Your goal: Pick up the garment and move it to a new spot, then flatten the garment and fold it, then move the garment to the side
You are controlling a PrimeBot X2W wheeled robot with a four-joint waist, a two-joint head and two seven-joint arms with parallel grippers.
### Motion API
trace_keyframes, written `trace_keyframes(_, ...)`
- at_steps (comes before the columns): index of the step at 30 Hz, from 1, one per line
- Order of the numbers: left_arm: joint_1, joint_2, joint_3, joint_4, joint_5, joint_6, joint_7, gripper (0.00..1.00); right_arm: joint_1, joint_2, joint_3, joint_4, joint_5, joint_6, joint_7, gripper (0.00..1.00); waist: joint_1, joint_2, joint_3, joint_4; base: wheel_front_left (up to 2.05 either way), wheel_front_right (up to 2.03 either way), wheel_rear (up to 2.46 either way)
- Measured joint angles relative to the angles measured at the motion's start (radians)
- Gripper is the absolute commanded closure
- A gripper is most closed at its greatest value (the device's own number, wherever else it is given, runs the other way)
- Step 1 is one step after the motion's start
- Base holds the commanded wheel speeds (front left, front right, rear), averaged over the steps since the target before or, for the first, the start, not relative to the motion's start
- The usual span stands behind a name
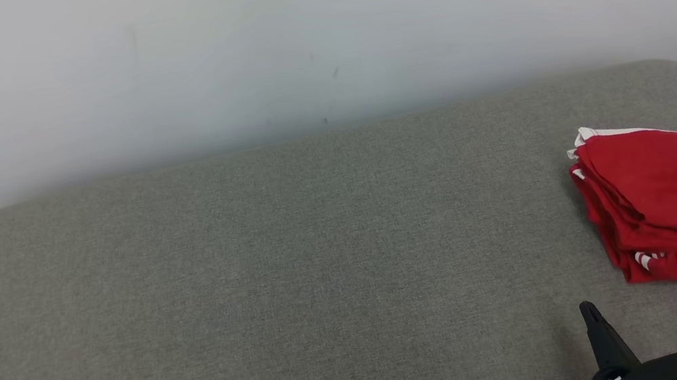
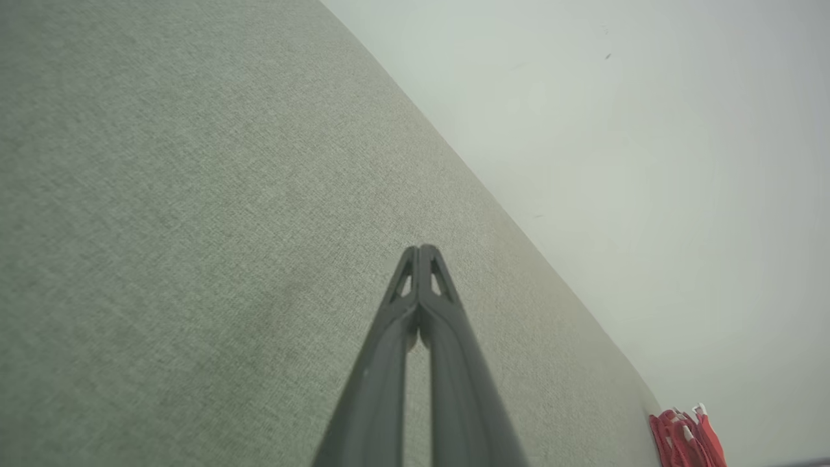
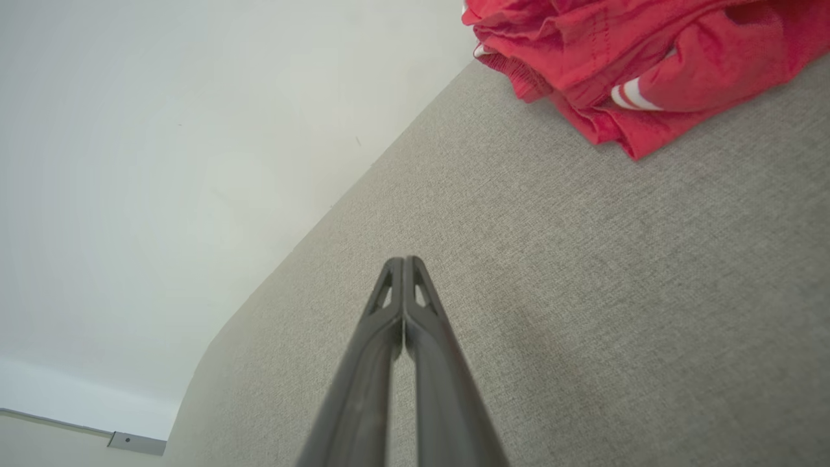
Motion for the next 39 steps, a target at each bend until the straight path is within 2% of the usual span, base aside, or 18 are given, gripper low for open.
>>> trace_keyframes(39,-0.108,0.004,-0.018,0.018,-0.416,0.000,0.113,1.00,-0.034,-0.002,-0.097,-0.070,0.441,0.000,0.107,1.00,0.0000,0.0000,0.015,0.020,0.00,0.00,0.00)
